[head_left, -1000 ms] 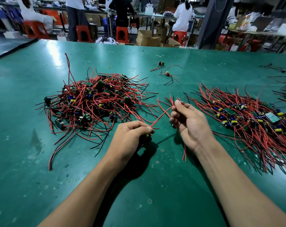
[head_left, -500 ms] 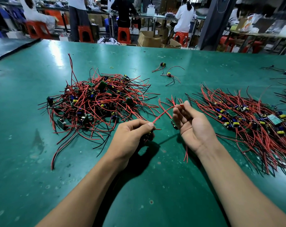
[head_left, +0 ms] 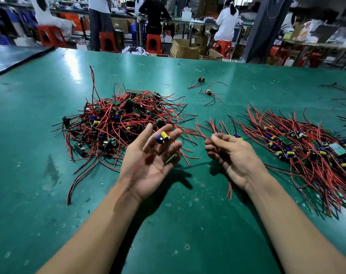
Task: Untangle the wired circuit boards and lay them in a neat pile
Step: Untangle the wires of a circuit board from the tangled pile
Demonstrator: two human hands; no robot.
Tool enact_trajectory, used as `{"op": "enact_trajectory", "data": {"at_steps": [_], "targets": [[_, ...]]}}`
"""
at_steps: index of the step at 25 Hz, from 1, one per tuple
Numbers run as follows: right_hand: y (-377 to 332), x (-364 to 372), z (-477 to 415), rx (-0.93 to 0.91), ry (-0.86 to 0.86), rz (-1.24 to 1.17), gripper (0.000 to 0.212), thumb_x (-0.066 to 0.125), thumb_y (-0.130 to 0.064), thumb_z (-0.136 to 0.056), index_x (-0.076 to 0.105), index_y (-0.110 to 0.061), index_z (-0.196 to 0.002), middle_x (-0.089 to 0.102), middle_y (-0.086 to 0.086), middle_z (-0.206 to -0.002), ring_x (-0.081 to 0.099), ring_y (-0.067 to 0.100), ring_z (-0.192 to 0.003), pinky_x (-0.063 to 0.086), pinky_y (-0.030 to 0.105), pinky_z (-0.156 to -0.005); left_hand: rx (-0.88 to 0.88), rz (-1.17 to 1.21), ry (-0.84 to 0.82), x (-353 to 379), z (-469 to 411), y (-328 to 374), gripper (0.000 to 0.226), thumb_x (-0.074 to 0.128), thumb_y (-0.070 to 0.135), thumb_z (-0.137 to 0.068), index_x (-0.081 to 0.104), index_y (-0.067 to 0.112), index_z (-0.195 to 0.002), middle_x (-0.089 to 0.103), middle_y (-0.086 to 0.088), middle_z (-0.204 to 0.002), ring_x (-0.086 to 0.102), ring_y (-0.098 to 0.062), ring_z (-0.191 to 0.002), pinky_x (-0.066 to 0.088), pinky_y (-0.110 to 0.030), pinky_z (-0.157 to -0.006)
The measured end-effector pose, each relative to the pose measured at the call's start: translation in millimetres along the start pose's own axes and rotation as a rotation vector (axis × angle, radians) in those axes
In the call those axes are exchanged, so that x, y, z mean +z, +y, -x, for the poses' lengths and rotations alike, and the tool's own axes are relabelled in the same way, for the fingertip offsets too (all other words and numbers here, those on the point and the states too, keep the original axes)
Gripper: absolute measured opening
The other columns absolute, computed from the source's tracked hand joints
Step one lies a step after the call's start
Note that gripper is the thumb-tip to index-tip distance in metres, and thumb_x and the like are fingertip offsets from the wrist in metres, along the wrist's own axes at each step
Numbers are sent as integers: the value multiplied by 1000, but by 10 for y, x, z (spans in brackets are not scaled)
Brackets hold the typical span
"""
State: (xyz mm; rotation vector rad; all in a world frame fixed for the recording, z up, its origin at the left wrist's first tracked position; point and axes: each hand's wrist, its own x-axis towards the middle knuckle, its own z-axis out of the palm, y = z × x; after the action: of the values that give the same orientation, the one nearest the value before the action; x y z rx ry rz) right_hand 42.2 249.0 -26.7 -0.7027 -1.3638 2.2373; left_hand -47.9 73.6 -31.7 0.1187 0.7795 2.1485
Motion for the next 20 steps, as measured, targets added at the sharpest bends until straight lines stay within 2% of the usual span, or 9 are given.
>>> {"op": "enact_trajectory", "data": {"at_steps": [2, 4, 8, 9, 11, 13, 16, 18, 20], "targets": [[-14, -2, 14, 67, -33, -3, 6, 60, -2, -93, 62, -7, -91, 71, 6, -67, 65, 8, -52, 53, 17, -49, -27, 117, -102, -67, -2, 24, 39, 46, 25, -89, 75, 9, -110, 72, -7, -115, 73, -21, -88, 57, -32, -78], [-12, -1, 28, 135, -80, 25, 5, 59, -3, -93, 62, -7, -93, 70, 5, -67, 63, 6, -51, 52, 16, -48, -23, 151, -121, -106, -16, 25, 44, 38, 19, -89, 74, 8, -112, 71, -7, -118, 72, -23, -95, 57, -34, -79], [-9, -17, 56, 235, -191, 38, 15, 65, -5, -79, 62, -5, -94, 69, 8, -70, 63, 8, -53, 53, 17, -48, 49, 134, -86, -79, -27, 47, 51, 40, 13, -79, 63, 7, -124, 69, -8, -123, 72, -22, -91, 56, -30, -74], [-11, -20, 65, 257, -238, 73, 16, 66, -6, -77, 63, -6, -93, 70, 8, -71, 63, 8, -53, 53, 17, -48, 72, 76, -35, -70, -35, 47, 49, 45, 14, -78, 63, 8, -123, 71, -6, -118, 72, -19, -83, 55, -26, -69], [-7, -18, 95, 308, -363, 156, 10, 68, -7, -77, 68, -8, -87, 70, 9, -74, 63, 10, -55, 53, 18, -49, 120, -79, 91, -53, -54, 27, 33, 57, 21, -84, 69, 12, -113, 74, 0, -93, 62, -12, -63, 50, -21, -57], [9, -18, 122, 345, -474, 231, 6, 70, -7, -78, 73, -11, -80, 70, 11, -77, 64, 12, -56, 54, 20, -51, 154, -207, 173, -25, -64, -7, 21, 57, 32, -93, 72, 18, -98, 63, 5, -72, 52, -8, -55, 44, -19, -52], [71, -9, 136, 348, -516, 329, 8, 70, -5, -81, 70, -7, -89, 69, 15, -79, 65, 15, -57, 54, 23, -52, 181, -313, 193, 9, -62, -47, 23, 53, 36, -97, 68, 22, -87, 69, 4, -75, 62, -8, -62, 45, -25, -62], [124, 2, 126, 291, -492, 400, 9, 66, -2, -88, 64, 0, -97, 69, 16, -78, 65, 17, -58, 54, 24, -52, 200, -262, 157, 37, -59, -71, 24, 49, 32, -99, 65, 18, -87, 71, 1, -75, 69, -13, -67, 51, -30, -71], [161, 21, 127, 247, -493, 471, 7, 63, -1, -92, 63, 3, -99, 68, 17, -75, 63, 18, -54, 53, 27, -49, 202, -169, 135, 78, -64, -91, 24, 47, 28, -100, 61, 14, -88, 60, 1, -63, 64, -14, -57, 57, -30, -63]]}}
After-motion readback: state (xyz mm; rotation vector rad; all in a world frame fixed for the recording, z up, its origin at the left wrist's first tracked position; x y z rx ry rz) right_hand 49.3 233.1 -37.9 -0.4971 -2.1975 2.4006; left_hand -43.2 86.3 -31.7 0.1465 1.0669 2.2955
